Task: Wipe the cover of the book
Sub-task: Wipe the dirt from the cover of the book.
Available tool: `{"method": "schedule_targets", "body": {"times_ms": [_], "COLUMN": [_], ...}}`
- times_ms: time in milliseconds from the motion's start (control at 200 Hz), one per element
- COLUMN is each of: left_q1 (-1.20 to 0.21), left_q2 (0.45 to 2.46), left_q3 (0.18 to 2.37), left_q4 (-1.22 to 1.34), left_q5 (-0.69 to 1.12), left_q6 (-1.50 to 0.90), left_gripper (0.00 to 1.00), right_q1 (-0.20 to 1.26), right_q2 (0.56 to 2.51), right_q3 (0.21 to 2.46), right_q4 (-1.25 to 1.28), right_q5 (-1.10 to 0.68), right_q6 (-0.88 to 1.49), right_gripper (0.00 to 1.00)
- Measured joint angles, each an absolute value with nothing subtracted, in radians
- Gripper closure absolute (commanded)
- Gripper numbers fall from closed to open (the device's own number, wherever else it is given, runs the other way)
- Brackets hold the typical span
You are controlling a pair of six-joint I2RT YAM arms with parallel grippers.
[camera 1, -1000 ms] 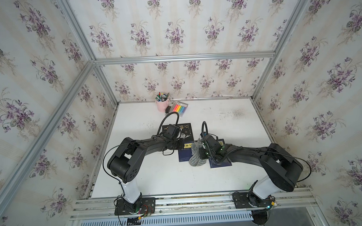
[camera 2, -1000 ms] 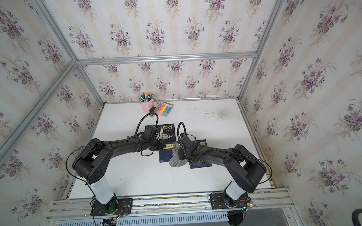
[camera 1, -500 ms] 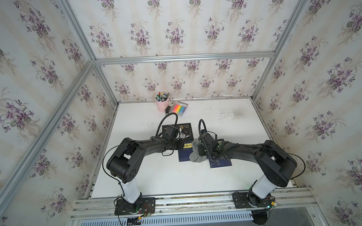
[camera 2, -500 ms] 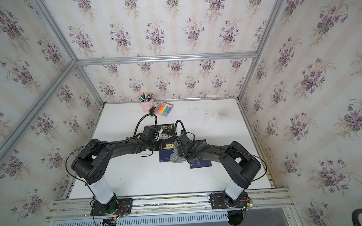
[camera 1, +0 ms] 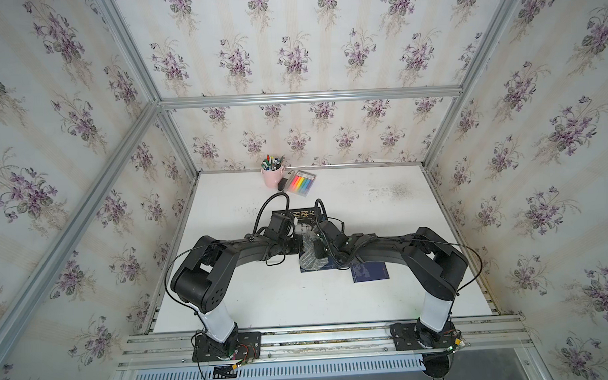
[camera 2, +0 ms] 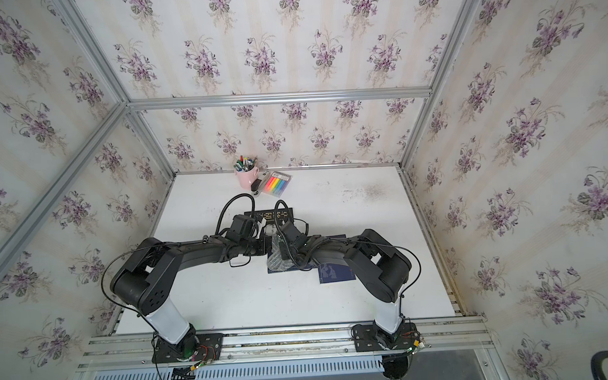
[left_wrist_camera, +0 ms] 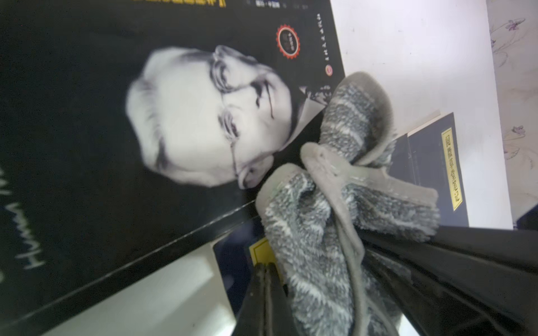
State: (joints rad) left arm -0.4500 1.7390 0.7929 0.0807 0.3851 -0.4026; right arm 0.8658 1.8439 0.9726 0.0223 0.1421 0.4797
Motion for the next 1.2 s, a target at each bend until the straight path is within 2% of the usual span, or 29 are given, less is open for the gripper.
{"method": "schedule_targets", "body": {"times_ms": [200, 490, 699, 894, 1079, 1199], "left_q1": [-0.442, -0.440, -0.440, -0.440, -0.440, -0.440], "left_q2": [1.743, 1.744, 1.744, 1.742, 1.738, 1.723], "left_q3": [0.788, 0.788, 0.788, 0.788, 0.786, 0.776], "left_q4": [0.091, 0.094, 0.094, 0.093, 0.090, 0.076], "left_q5": [0.404, 0.411, 0.414, 0.411, 0.409, 0.398], "left_q6": [-0.403, -0.403, -0.403, -0.402, -0.403, -0.402], "left_gripper": [1.00, 1.00, 1.00, 1.00, 1.00, 0.95], "right_q1": [0.844, 0.684, 0.671, 0.740, 0.865, 0.902], "right_q2": [1.813, 1.624, 1.602, 1.645, 1.790, 1.845], "right_q3": [0.919, 0.717, 0.701, 0.727, 0.863, 0.908], "right_q4": [0.051, 0.041, 0.022, 0.028, 0.067, 0.120], "right_q5": [0.135, 0.113, 0.116, 0.175, 0.208, 0.181], "right_q6": [0.479, 0.479, 0.478, 0.489, 0.512, 0.526], "right_gripper": [1.00, 1.00, 1.00, 1.00, 1.00, 1.00]}}
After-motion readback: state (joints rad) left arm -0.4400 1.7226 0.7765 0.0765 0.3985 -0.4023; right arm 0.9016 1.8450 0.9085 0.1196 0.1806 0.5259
